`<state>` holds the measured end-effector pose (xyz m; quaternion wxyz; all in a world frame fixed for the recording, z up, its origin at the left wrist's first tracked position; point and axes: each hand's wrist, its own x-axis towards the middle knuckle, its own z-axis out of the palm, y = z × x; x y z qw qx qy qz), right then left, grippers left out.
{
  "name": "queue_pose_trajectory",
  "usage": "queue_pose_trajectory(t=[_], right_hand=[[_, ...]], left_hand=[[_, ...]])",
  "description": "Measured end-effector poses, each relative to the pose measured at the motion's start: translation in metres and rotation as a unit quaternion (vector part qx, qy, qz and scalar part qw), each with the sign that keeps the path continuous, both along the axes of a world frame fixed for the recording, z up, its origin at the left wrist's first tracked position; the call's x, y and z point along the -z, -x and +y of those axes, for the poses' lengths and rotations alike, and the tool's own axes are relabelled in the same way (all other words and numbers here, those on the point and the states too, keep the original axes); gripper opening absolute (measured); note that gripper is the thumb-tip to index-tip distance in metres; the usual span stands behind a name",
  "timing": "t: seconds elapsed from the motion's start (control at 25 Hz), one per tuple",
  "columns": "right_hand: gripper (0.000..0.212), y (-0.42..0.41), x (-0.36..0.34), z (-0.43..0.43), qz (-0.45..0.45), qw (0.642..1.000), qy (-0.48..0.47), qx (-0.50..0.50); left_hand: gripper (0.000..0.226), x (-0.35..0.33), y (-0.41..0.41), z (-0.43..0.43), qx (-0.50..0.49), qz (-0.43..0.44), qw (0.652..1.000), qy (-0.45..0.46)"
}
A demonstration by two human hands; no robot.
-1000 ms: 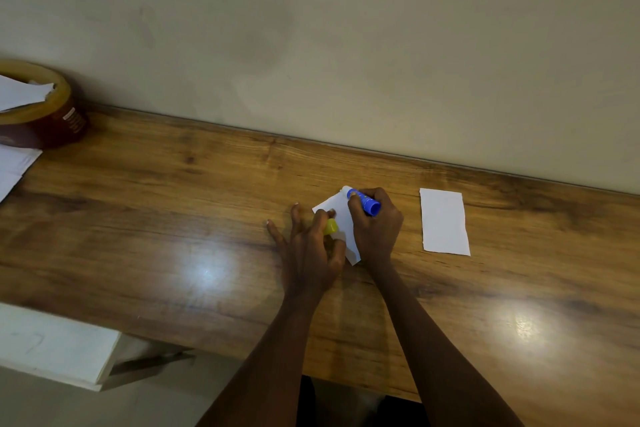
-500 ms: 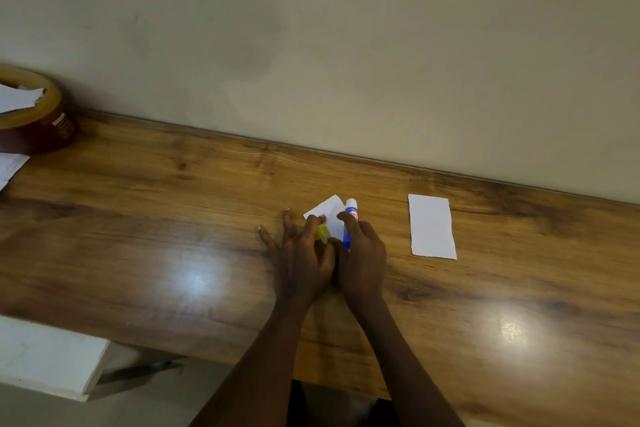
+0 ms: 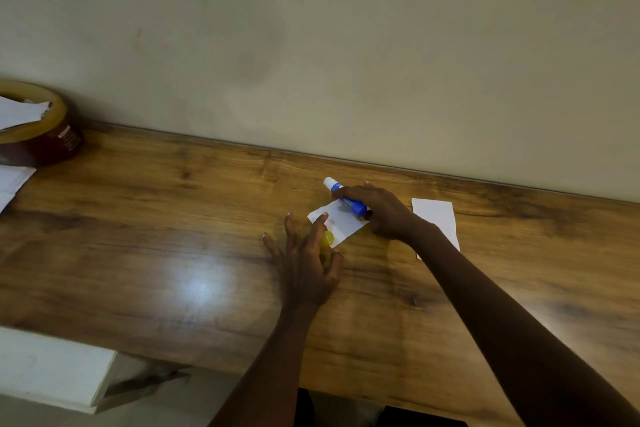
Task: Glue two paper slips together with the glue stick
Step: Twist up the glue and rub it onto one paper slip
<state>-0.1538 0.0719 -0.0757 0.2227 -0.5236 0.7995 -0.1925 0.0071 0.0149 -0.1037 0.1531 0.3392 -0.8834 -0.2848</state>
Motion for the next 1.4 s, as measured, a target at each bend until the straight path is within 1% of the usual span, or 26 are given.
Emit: queue_pose_trajectory(t=[0.08, 0.12, 0.16, 0.2, 0.24, 0.28, 0.32, 0.36, 0.4, 0.48, 0.64, 0.76, 0.88, 1.08, 1.2, 1.28, 1.4], right_hand=[[0.062, 0.002, -0.002, 0.000, 0.034, 0.998, -0.005, -0.049], [0.057, -0.002, -0.002, 0.000, 0.046, 0.998, 0.032, -0.037], [0.047, -0.010, 0.000, 0.002, 0.041, 0.994, 0.106, 0.008], [0.036, -0.022, 0.002, 0.002, 0.005, 0.976, 0.202, 0.084], [0.023, -0.034, 0.004, 0.002, -0.062, 0.939, 0.290, 0.172], [0.012, -0.045, 0.006, 0.000, -0.139, 0.892, 0.354, 0.245], [0.010, -0.054, 0.009, -0.003, -0.196, 0.852, 0.382, 0.301], [0.012, -0.059, 0.013, -0.007, -0.221, 0.834, 0.381, 0.333], [0.015, -0.062, 0.018, -0.009, -0.217, 0.840, 0.361, 0.343], [0.016, -0.065, 0.023, -0.012, -0.198, 0.866, 0.328, 0.322], [0.008, -0.065, 0.027, -0.013, -0.179, 0.900, 0.293, 0.269], [0.007, -0.064, 0.029, -0.013, -0.170, 0.902, 0.282, 0.279], [0.011, -0.065, 0.032, -0.014, -0.137, 0.885, 0.289, 0.338], [0.014, -0.063, 0.036, -0.016, -0.086, 0.831, 0.310, 0.454], [0.020, -0.059, 0.037, -0.017, -0.082, 0.804, 0.315, 0.498], [0.022, -0.053, 0.036, -0.016, -0.082, 0.796, 0.307, 0.516], [0.026, -0.041, 0.033, -0.013, -0.080, 0.795, 0.289, 0.528]], left_hand=[[0.056, 0.000, 0.000, 0.001, -0.001, -0.013, 1.000, 0.001], [0.056, 0.000, 0.001, 0.001, -0.002, -0.022, 1.000, 0.003], [0.056, 0.000, 0.000, 0.001, -0.001, -0.031, 1.000, 0.005], [0.057, 0.001, 0.000, 0.000, 0.000, -0.036, 0.999, 0.006], [0.057, 0.001, 0.000, 0.000, 0.000, -0.039, 0.999, 0.006], [0.058, 0.001, 0.000, 0.000, 0.000, -0.041, 0.999, 0.005], [0.058, 0.001, 0.000, 0.000, 0.000, -0.043, 0.999, 0.006], [0.058, 0.002, 0.000, 0.000, -0.001, -0.044, 0.999, 0.007], [0.058, 0.002, -0.001, 0.000, -0.001, -0.041, 0.999, 0.008], [0.057, 0.003, 0.000, 0.000, -0.005, -0.031, 0.999, 0.011], [0.058, 0.005, 0.001, 0.000, -0.015, -0.029, 0.999, 0.011], [0.058, 0.005, 0.002, 0.001, -0.013, -0.027, 0.999, 0.014], [0.056, 0.004, 0.002, 0.000, -0.014, -0.035, 0.999, 0.016], [0.053, 0.005, 0.003, 0.000, -0.013, -0.035, 0.999, 0.013], [0.051, 0.005, 0.003, 0.001, -0.020, -0.030, 0.999, 0.016], [0.050, 0.005, 0.003, 0.001, -0.023, -0.030, 0.999, 0.020], [0.052, 0.006, 0.003, 0.001, -0.027, -0.030, 0.999, 0.026]])
